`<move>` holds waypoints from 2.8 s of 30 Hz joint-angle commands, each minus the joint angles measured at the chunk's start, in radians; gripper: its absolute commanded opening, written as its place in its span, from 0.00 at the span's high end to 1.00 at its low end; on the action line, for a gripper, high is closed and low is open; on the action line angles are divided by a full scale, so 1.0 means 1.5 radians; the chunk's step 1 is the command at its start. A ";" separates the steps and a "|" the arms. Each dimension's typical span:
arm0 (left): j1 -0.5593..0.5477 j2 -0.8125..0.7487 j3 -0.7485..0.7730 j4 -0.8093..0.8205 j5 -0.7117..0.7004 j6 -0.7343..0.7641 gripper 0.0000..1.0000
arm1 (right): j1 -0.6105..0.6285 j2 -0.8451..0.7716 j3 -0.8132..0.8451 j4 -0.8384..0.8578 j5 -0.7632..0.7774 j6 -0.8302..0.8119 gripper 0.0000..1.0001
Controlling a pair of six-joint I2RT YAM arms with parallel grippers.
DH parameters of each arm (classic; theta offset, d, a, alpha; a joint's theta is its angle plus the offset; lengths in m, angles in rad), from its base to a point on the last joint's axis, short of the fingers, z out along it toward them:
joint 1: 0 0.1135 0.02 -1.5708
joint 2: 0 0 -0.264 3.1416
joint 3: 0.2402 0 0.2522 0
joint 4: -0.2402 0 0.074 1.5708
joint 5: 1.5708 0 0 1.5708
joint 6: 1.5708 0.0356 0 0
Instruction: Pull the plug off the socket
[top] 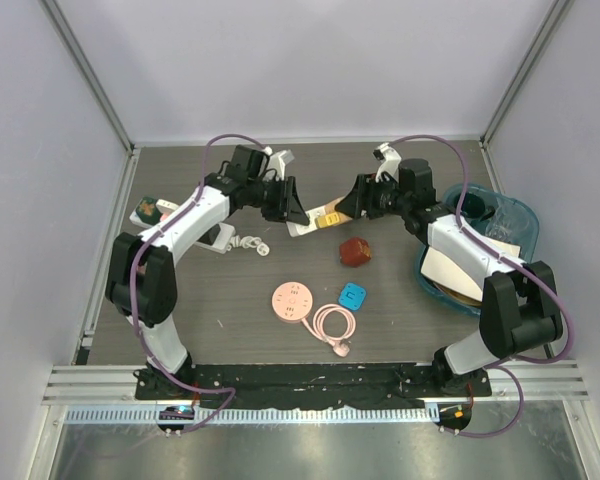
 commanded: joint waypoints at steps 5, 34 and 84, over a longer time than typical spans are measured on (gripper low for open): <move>-0.007 0.019 0.029 -0.030 -0.031 -0.007 1.00 | 0.007 -0.025 0.034 0.097 -0.010 0.009 0.99; 0.008 -0.005 0.004 -0.055 -0.120 -0.052 1.00 | 0.006 -0.139 -0.084 0.207 0.006 0.026 0.99; 0.029 -0.052 -0.008 -0.075 -0.253 -0.087 1.00 | -0.050 0.085 0.018 0.058 0.424 0.031 0.99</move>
